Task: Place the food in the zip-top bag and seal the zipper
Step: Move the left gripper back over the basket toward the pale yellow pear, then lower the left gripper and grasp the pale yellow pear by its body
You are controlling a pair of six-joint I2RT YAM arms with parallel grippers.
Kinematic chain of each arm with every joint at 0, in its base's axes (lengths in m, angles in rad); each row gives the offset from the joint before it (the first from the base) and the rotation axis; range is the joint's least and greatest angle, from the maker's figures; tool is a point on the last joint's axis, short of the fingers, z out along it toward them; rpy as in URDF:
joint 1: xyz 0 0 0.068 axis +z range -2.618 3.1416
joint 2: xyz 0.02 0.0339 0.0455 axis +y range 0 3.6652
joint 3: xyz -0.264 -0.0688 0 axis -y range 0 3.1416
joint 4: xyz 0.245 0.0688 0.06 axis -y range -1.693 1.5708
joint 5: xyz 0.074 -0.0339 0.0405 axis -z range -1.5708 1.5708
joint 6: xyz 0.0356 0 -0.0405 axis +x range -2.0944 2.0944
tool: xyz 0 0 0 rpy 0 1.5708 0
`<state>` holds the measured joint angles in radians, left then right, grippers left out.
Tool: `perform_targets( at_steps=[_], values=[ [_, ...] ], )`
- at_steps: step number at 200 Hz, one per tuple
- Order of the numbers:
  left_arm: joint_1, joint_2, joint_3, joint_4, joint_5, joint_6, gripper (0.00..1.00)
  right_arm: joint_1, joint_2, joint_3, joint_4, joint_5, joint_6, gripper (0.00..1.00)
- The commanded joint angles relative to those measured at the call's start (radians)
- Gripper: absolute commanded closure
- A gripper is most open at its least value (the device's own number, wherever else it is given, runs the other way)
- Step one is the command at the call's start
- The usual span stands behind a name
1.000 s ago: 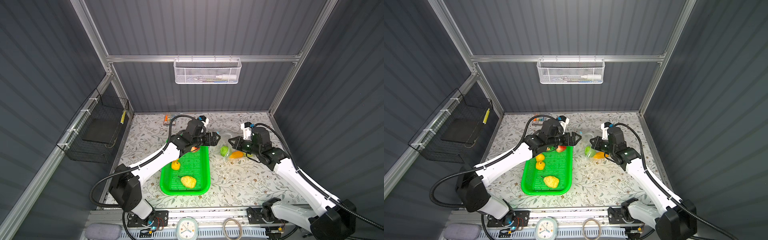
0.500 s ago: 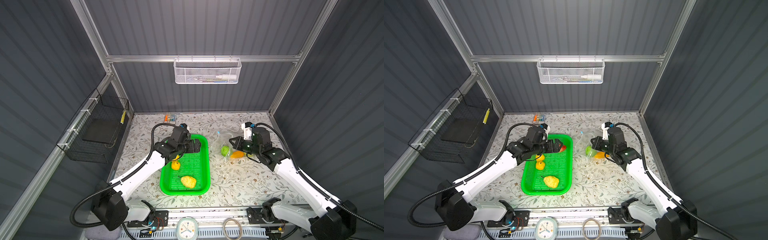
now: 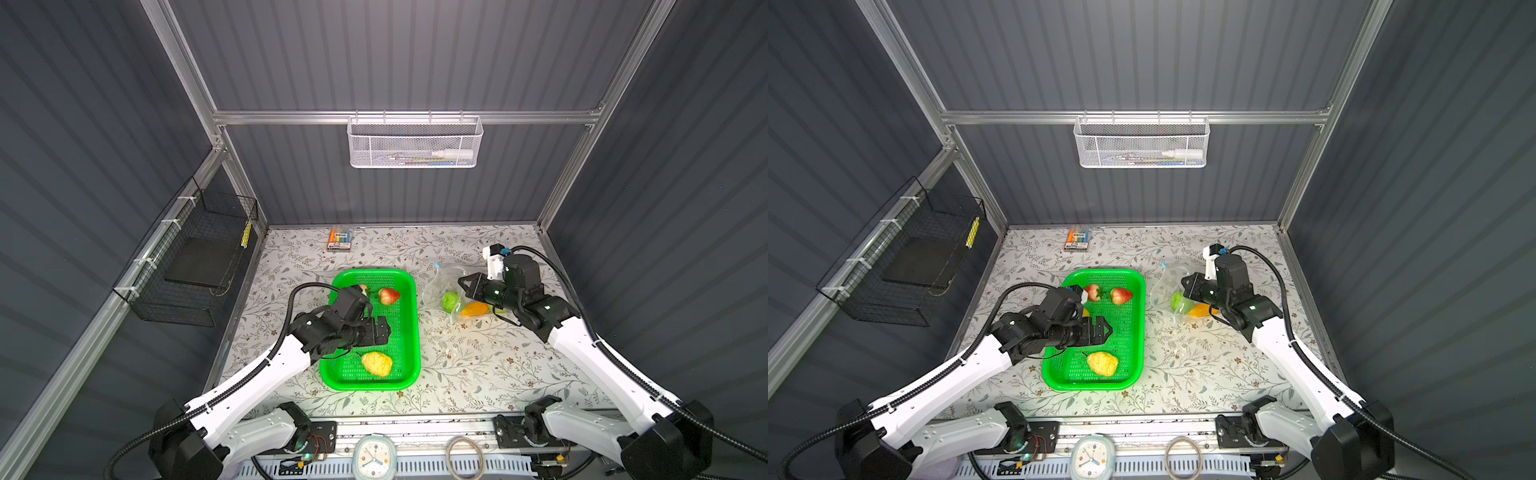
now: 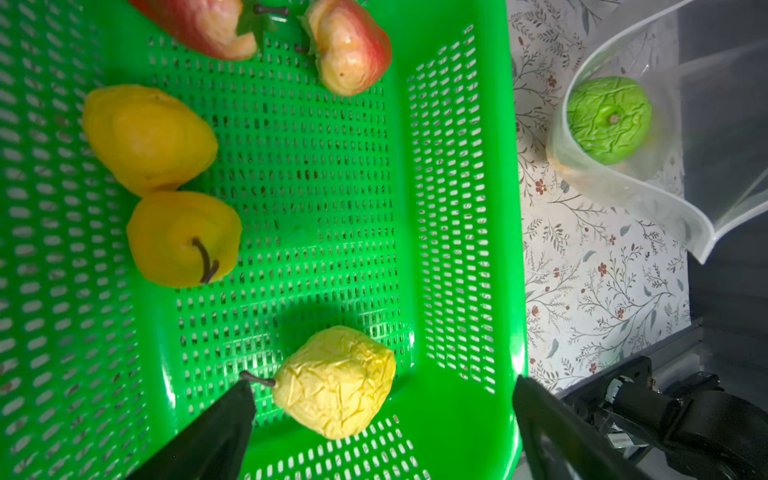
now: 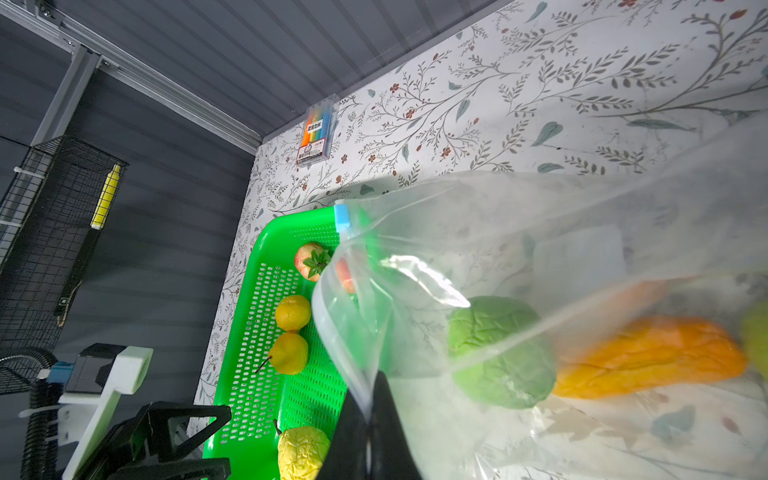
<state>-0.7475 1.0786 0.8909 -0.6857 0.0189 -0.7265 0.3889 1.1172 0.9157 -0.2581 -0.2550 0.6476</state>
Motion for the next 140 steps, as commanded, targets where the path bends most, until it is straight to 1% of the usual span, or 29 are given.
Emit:
perform_targets(
  at_steps=[1,25,66,114,140],
  values=[
    [-0.005,-0.023,-0.043,-0.064,0.022,-0.071,0.01,-0.004,0.031,0.025,0.008,0.007,-0.007,1.0],
    [-0.008,-0.007,-0.085,-0.047,0.043,-0.085,0.01,-0.004,0.041,0.034,0.007,0.004,-0.009,1.0],
    [-0.025,0.05,-0.142,0.046,0.107,-0.126,0.01,-0.005,0.035,0.041,-0.002,0.008,-0.017,1.0],
    [-0.05,0.096,-0.167,0.129,0.12,-0.149,0.01,-0.005,0.025,0.04,-0.008,0.014,-0.02,1.0],
    [-0.053,0.149,-0.165,0.176,0.127,-0.14,0.01,-0.006,0.022,0.044,-0.013,0.011,-0.022,1.0]
  ],
)
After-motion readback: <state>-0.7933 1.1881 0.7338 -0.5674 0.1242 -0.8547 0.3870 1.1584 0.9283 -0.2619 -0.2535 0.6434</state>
